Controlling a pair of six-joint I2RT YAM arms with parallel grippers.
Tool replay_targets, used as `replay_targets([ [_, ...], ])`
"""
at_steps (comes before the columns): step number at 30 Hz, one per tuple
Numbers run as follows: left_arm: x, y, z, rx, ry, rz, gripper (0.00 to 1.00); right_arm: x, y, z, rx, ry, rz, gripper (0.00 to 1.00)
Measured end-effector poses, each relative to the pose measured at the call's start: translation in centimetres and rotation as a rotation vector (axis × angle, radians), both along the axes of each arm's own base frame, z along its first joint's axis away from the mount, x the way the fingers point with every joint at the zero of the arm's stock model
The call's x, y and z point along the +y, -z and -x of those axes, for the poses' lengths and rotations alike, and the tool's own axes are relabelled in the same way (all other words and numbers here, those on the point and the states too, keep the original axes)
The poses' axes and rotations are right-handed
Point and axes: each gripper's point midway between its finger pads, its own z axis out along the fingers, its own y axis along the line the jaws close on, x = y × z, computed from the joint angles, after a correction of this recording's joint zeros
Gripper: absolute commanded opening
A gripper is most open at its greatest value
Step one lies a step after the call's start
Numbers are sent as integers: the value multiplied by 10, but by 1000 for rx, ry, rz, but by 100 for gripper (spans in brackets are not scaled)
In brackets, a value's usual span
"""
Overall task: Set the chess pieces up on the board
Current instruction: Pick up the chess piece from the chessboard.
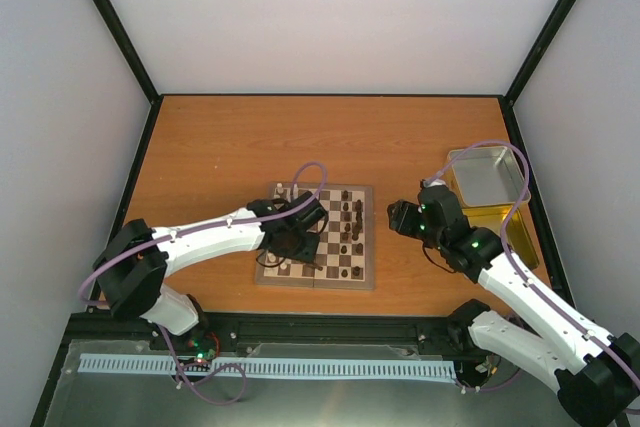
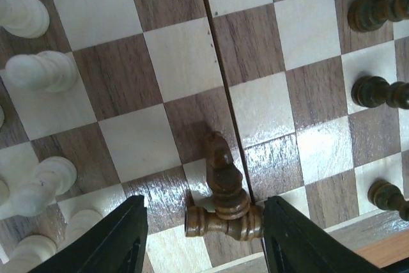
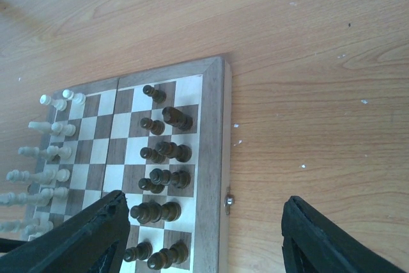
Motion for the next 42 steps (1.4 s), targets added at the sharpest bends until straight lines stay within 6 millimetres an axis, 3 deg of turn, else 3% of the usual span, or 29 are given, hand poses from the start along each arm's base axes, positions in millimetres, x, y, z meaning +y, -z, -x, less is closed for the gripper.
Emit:
replay_targets([
  [6,-2,5,-6,18,-21,5,40,2,1,2,5,-9,1,65],
  [12,-8,13,-9,38,-15,-1,38,2,0,2,1,-9,-1,65],
  [18,-8,24,-11,60,-21,-17,23,5,0,3,1,-33,-2,65],
  [21,-10,23,-16,58,-25,-9,22,8,-2,3,-6,-55,-9,65],
  [26,-11,24,-18,62,-31,-2,8,15,-4,3,-15,-84,-20,65],
  [32,-14,20,-24,50,-34,17,1,25,-9,2,-35,-138,-45,66],
  [36,-19,5,-29,14,-35,71,1,43,-15,6,-68,-225,-93,68],
  [42,-31,-39,-43,-90,-62,213,1,79,-16,26,-117,-403,-200,72],
])
